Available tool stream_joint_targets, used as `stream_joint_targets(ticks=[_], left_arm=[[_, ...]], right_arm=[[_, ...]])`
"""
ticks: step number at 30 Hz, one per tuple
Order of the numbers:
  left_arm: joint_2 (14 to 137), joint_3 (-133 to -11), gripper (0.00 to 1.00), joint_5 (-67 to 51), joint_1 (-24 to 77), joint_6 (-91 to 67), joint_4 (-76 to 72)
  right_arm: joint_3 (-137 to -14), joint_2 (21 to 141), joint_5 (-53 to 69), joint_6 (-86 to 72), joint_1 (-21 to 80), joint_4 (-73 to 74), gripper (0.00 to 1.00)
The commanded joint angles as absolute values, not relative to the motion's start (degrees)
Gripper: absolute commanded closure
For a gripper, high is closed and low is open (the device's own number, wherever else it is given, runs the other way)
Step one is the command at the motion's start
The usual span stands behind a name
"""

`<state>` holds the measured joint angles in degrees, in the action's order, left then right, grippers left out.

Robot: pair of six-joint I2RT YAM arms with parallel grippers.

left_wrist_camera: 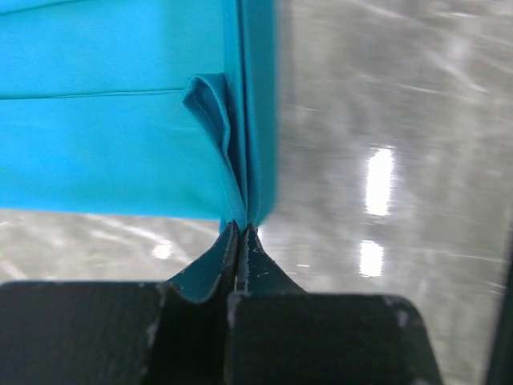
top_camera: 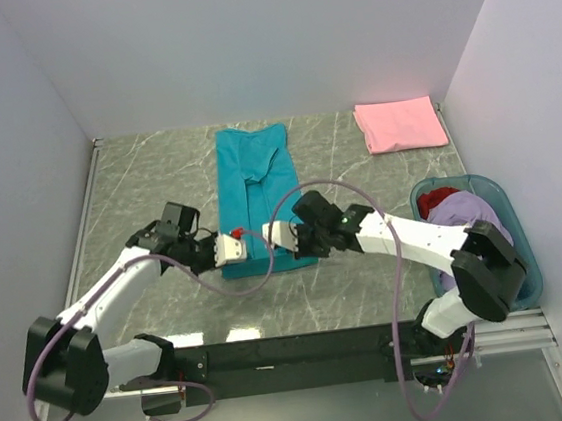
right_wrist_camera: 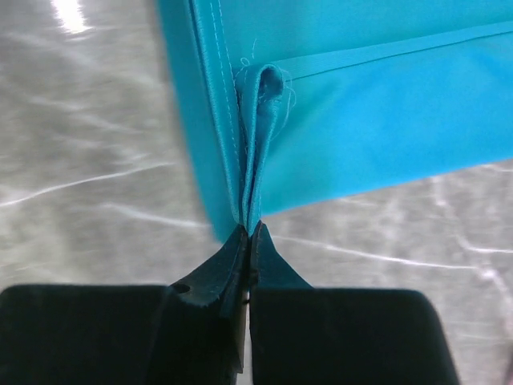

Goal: Fold and stack the t-shirts
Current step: Fold the tshirt

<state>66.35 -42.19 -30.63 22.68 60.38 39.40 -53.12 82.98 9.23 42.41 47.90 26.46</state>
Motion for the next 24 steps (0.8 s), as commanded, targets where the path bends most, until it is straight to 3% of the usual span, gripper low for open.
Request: stream_joint_targets(ticks=[1, 24], left_arm=[[70.8, -47.5, 1.0, -33.6, 19.8, 63.2, 35.0], [99.4, -68.7, 0.99, -35.0, 9.9, 65.0, 22.9]], right_arm=[[-58.5, 86.6, 9.7, 47.8, 45.3, 27.9, 1.0], [-88.8, 112.9, 12.7, 56.8, 33.0, 29.6, 1.0]])
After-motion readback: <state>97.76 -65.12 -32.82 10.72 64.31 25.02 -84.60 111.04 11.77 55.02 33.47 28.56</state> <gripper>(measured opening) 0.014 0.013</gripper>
